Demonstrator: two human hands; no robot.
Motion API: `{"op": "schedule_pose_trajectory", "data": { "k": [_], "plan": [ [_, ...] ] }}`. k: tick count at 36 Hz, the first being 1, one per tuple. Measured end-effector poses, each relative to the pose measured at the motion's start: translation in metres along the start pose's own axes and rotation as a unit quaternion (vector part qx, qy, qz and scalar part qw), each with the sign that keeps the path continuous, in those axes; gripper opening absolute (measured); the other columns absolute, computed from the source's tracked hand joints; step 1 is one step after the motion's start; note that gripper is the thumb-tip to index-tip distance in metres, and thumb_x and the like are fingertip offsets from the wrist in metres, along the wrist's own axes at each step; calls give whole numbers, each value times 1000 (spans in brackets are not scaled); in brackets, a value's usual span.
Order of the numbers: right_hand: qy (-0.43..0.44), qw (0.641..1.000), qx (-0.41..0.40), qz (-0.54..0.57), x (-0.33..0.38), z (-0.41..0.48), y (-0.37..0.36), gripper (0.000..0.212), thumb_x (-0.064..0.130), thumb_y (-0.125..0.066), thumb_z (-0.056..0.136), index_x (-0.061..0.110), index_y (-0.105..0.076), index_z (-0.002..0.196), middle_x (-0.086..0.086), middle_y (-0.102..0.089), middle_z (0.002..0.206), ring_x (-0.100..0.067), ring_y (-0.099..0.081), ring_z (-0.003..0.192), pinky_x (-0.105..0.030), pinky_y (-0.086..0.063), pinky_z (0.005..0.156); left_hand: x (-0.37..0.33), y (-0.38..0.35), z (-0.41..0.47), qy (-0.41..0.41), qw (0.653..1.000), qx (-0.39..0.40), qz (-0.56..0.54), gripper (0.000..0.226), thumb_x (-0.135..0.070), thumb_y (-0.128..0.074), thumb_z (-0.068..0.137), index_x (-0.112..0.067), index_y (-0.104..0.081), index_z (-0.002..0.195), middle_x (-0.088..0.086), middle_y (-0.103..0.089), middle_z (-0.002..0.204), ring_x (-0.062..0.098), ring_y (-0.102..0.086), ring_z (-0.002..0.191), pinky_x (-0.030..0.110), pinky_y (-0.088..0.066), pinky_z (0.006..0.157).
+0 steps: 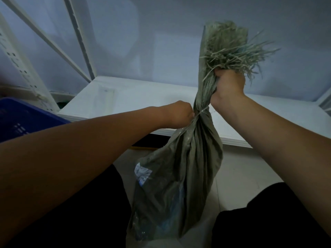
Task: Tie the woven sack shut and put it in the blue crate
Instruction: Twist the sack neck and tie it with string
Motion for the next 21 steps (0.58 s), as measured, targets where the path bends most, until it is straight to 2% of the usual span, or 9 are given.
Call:
{"op": "schedule_pose_trajectory", "data": {
  "k": [3, 6, 8, 10, 13, 15, 17, 21],
  "plan": [
    [5, 1000, -3, -8, -1, -2, -1, 38, -11, -50, 85, 1, -64, 119, -14, -69, 99, -26, -66, 82, -46, -59, 77, 2, 0, 0, 13, 1000, 7, 0, 44, -25, -34, 107, -10, -44, 67, -2, -42, 67, 20, -46, 78, 25, -30, 70],
    [26, 998, 36, -43, -4, -7, -9, 41, -8, -55, 86, 6, -61, 125, -12, -71, 107, -27, -70, 90, -45, -61, 81, 3, -3, -3, 36, 997, 15, -69, 39, -21, -35, 107, -3, -51, 76, -3, -43, 68, 20, -47, 83, 25, -28, 64],
    [33, 992, 91, -85, -9, -10, -18, 47, -5, -61, 85, 9, -58, 130, -15, -71, 113, -30, -72, 96, -46, -61, 82, 6, -8, -4, 39, 992, 32, -116, 33, -19, -40, 104, 2, -61, 88, 3, -56, 76, 24, -56, 84, 23, -42, 64],
    [11, 982, 154, -109, -19, -11, -26, 55, -5, -66, 84, 7, -51, 136, -17, -72, 111, -30, -73, 93, -45, -62, 77, 11, -16, -4, 53, 979, 45, -191, 27, -21, -46, 99, -3, -66, 96, 11, -66, 91, 27, -65, 80, 36, -60, 77],
    [-26, 968, 197, -152, -32, -12, -27, 58, -1, -67, 87, 7, -43, 139, -14, -72, 107, -26, -75, 86, -36, -60, 69, 16, -24, -2, 77, 958, 62, -270, 23, -22, -47, 100, -7, -65, 100, 13, -67, 91, 24, -63, 72, 43, -60, 79],
    [-28, 957, 205, -204, -37, -11, -24, 53, 1, -66, 89, 7, -44, 137, -12, -71, 108, -22, -74, 86, -32, -59, 67, 20, -27, -3, 93, 948, 82, -293, 29, -23, -45, 102, -2, -65, 105, 16, -69, 93, 23, -66, 72, 41, -59, 82],
    [-21, 944, 213, -253, -39, -8, -21, 45, 5, -66, 91, 6, -50, 133, -12, -71, 111, -23, -73, 92, -33, -59, 72, 23, -27, -3, 101, 944, 88, -303, 35, -25, -46, 102, 3, -66, 107, 18, -73, 95, 22, -69, 71, 41, -60, 83],
    [10, 928, 209, -308, -41, -2, -20, 16, 8, -64, 91, 14, -69, 105, -10, -75, 104, -27, -73, 94, -42, -59, 86, 25, -32, -4, 110, 943, 101, -299, 32, -27, -46, 102, -2, -65, 93, 13, -72, 87, 22, -70, 73, 42, -60, 84]
  ]
}}
Point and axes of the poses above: each hand's wrist, its own z-axis towards the middle knuckle, its own y-axis out of the back of the hand, x = y × z, the point moved 6 cm from there along z, towards the middle knuckle
